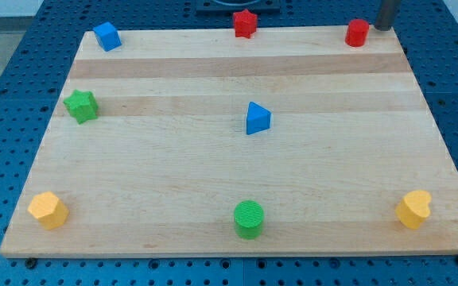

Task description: Place the red circle at the top of the blue triangle

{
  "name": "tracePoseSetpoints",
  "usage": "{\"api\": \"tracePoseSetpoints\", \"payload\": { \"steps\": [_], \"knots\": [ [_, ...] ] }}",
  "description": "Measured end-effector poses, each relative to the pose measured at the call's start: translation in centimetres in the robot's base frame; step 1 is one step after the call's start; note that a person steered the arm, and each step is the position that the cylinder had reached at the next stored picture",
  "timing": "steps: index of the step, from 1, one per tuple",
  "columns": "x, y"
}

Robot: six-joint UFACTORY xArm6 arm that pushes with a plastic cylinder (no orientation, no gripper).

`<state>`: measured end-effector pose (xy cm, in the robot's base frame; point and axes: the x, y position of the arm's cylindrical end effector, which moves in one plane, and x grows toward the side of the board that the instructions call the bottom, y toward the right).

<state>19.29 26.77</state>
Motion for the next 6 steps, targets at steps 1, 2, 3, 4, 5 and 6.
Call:
{"api": "tracePoseSetpoints", "payload": {
  "steps": [1, 2, 3, 4, 5, 6],
  "knots": [
    [1.1, -2.6],
    [3.5, -5.8],
    [5.7, -9.5],
    [8.8, -13.3],
    [12.1, -16.9],
    [15.4, -19.6]
  ]
}}
